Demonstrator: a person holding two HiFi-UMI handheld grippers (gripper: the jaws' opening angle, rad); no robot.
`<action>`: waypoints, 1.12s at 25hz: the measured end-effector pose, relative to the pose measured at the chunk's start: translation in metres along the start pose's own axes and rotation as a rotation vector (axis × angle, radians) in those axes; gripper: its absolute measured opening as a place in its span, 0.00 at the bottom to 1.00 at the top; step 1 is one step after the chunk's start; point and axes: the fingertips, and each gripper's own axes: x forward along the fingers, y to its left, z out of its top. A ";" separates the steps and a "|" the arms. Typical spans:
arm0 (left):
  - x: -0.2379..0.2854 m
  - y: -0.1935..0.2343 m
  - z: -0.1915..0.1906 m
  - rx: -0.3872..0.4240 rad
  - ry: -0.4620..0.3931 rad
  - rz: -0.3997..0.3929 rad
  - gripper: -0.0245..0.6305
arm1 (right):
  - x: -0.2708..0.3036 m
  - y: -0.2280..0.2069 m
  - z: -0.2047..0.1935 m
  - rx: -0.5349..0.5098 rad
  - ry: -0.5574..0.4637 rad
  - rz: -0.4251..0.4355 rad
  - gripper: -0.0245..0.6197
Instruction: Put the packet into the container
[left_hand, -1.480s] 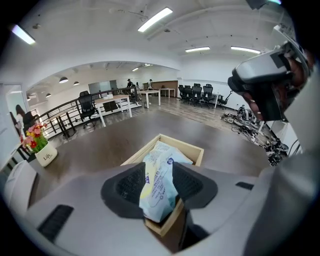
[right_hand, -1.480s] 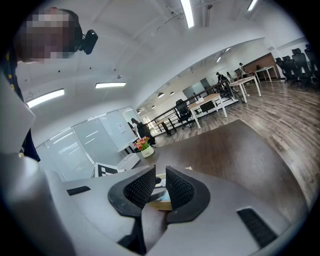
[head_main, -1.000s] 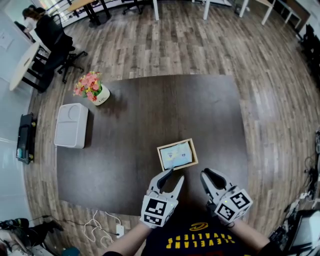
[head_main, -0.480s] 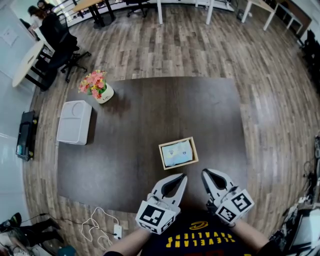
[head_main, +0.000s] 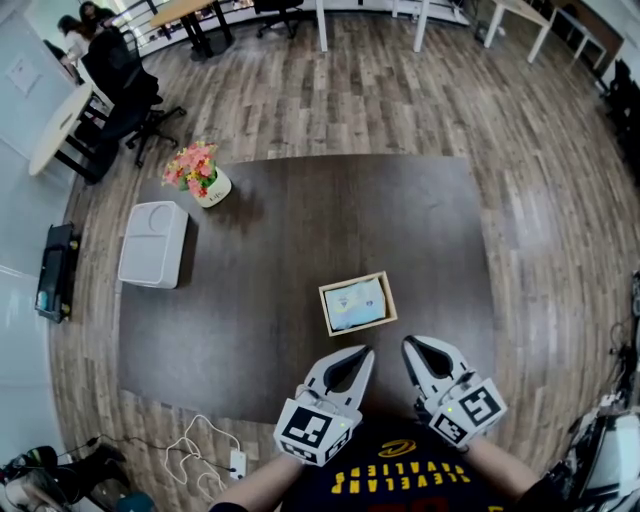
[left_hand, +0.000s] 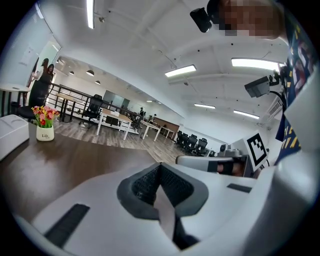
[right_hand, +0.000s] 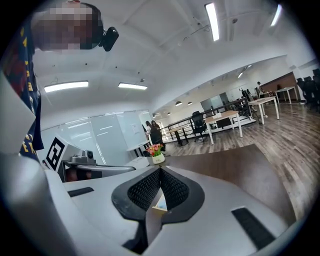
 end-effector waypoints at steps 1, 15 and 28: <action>0.000 0.000 0.000 0.004 -0.002 0.001 0.04 | -0.001 0.000 0.002 -0.004 -0.010 -0.001 0.05; -0.006 -0.001 0.002 -0.006 0.001 0.026 0.04 | -0.011 0.006 0.020 -0.059 -0.060 0.000 0.05; -0.006 -0.002 -0.005 -0.007 0.027 0.026 0.04 | -0.013 0.009 0.020 -0.079 -0.059 0.005 0.05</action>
